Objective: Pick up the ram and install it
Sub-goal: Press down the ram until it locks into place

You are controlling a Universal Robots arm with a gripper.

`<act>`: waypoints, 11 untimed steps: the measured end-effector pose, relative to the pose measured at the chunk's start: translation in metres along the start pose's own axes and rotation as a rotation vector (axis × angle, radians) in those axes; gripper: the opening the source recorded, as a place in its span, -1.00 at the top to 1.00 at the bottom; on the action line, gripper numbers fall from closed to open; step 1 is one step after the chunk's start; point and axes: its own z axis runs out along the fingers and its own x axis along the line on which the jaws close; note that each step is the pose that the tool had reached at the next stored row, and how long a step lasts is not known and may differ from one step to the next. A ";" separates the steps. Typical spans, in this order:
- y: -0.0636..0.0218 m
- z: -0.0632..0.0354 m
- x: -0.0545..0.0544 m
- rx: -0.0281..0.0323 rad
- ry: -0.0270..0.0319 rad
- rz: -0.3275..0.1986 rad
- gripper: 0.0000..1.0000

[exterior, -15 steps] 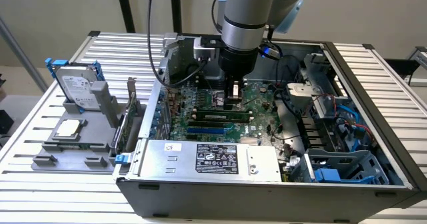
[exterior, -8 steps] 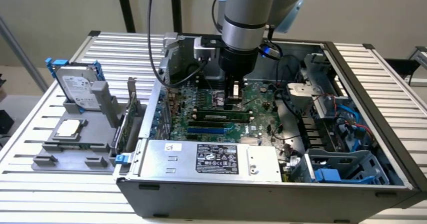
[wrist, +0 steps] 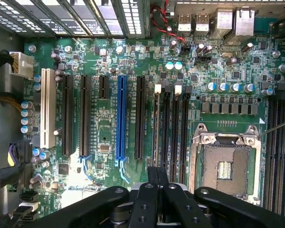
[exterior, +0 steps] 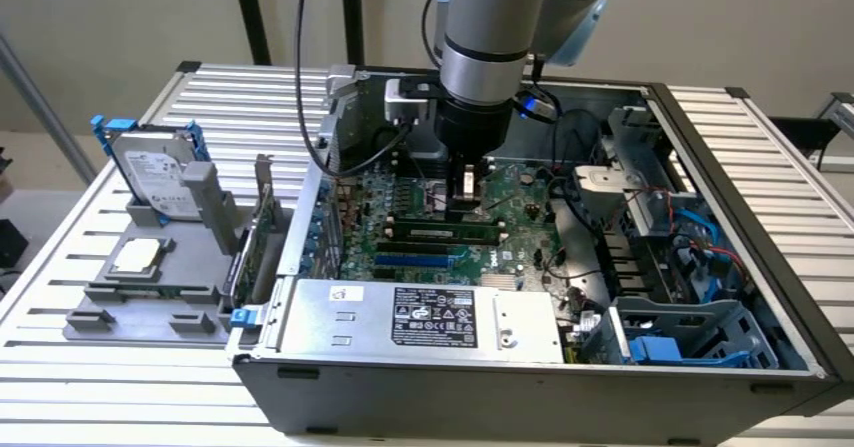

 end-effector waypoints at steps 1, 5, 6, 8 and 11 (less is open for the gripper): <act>0.0004 0.0015 0.000 0.0000 0.0000 0.000 0.79; 0.0010 0.0054 0.000 0.0001 0.0009 0.000 0.79; 0.0011 0.0062 0.000 0.0000 0.0011 0.000 0.79; 0.0012 0.0077 0.000 0.0001 0.0012 0.000 0.79; 0.0015 0.0101 -0.001 0.0001 0.0011 0.000 0.79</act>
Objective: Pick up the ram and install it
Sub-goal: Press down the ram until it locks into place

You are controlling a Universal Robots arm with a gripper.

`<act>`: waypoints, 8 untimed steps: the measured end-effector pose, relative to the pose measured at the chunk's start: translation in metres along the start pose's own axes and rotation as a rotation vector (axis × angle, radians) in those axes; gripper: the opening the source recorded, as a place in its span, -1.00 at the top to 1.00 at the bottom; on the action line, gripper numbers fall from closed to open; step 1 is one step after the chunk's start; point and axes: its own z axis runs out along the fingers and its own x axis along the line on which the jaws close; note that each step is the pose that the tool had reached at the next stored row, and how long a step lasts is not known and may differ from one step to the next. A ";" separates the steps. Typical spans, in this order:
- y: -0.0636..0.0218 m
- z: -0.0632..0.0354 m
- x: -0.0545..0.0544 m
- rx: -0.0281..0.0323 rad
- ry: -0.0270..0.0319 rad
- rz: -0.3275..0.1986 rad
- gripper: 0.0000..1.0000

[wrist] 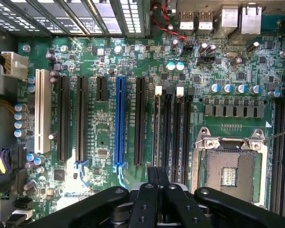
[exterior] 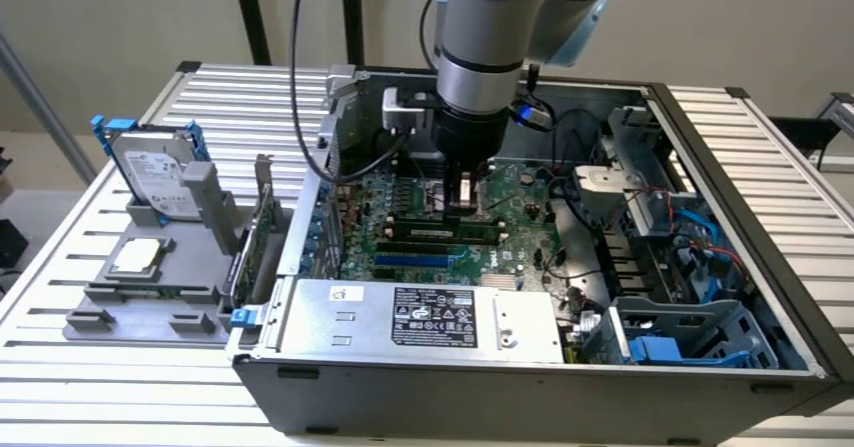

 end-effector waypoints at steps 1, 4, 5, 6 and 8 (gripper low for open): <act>0.0001 0.0010 0.000 0.0001 -0.0001 0.000 0.79; 0.0005 0.0042 0.000 0.0003 0.0015 0.000 0.79; 0.0006 0.0059 0.000 0.0008 0.0008 0.000 0.79; 0.0007 0.0074 0.000 0.0012 0.0011 0.000 0.79; 0.0007 0.0086 0.000 0.0015 0.0007 0.000 0.79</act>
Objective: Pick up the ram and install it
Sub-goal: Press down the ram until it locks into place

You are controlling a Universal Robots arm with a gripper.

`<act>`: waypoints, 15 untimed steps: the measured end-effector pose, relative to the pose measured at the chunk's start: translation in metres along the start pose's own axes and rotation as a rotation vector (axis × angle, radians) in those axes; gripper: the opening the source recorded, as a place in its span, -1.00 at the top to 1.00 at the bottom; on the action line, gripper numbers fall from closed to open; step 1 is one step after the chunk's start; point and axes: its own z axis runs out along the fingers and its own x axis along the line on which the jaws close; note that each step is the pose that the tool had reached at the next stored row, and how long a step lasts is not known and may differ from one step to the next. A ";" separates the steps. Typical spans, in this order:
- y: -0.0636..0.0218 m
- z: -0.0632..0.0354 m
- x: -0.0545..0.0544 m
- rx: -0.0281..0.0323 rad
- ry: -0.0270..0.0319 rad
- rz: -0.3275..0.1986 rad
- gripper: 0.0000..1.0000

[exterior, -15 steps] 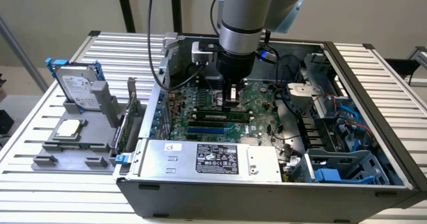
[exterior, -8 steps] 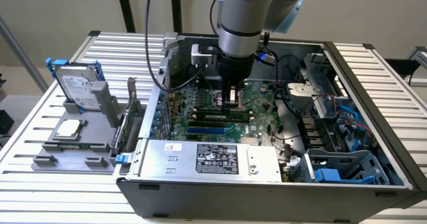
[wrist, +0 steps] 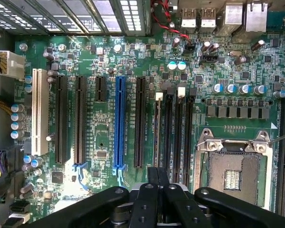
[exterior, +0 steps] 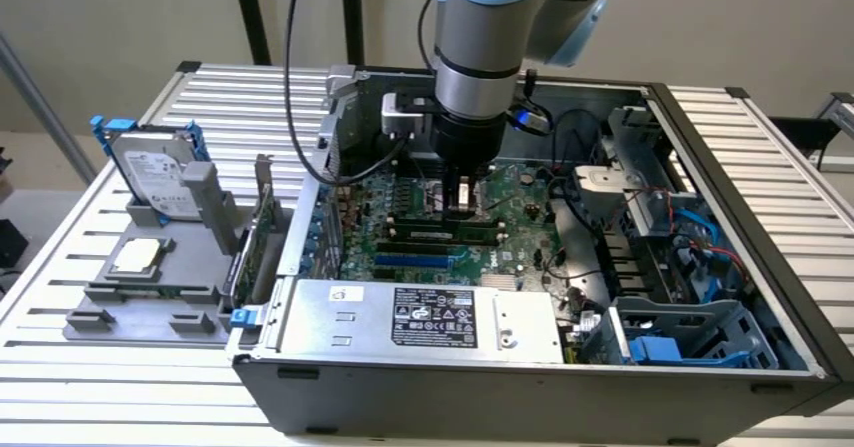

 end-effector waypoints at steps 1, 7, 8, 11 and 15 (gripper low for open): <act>0.0000 0.0002 0.000 0.0002 -0.0005 0.000 0.79; 0.0006 -0.0188 0.001 -0.0052 -0.0007 0.000 0.79; 0.0007 -0.0211 0.001 -0.0067 -0.0007 0.000 0.79; 0.0007 -0.0214 0.001 -0.0073 -0.0009 0.000 0.79; 0.0007 -0.0215 0.001 -0.0074 -0.0007 0.000 0.79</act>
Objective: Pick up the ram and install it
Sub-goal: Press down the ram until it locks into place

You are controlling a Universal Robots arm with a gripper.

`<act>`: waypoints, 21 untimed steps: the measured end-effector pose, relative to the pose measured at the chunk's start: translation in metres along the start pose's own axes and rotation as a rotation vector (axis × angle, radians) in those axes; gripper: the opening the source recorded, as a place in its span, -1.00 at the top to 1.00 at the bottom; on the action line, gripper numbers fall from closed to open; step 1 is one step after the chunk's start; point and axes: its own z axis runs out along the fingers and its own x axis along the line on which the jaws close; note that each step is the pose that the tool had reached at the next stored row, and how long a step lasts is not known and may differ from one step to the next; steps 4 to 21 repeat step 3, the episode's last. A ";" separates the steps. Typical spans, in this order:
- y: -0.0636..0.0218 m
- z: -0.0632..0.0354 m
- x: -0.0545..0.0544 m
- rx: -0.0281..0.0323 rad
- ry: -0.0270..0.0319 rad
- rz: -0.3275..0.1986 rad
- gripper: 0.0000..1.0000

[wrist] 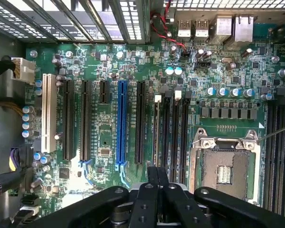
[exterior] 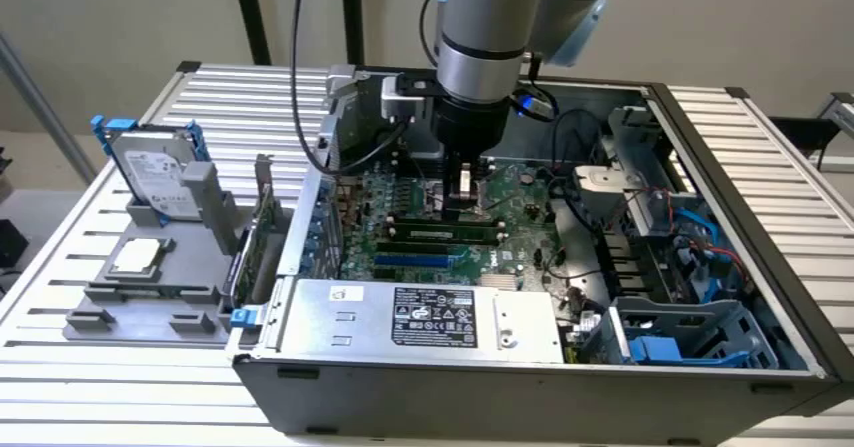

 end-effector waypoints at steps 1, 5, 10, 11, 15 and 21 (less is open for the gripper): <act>0.0000 0.0000 0.000 0.0000 -0.0001 0.000 0.79; 0.0000 0.0000 0.000 0.0000 -0.0001 0.000 0.79; 0.0000 0.0000 0.000 0.0000 -0.0001 0.000 0.79; 0.0000 0.0000 0.000 0.0000 -0.0001 0.000 0.79; 0.0000 0.0000 0.000 0.0000 -0.0001 0.000 0.79; 0.0000 0.0000 0.000 0.0000 -0.0001 0.000 0.79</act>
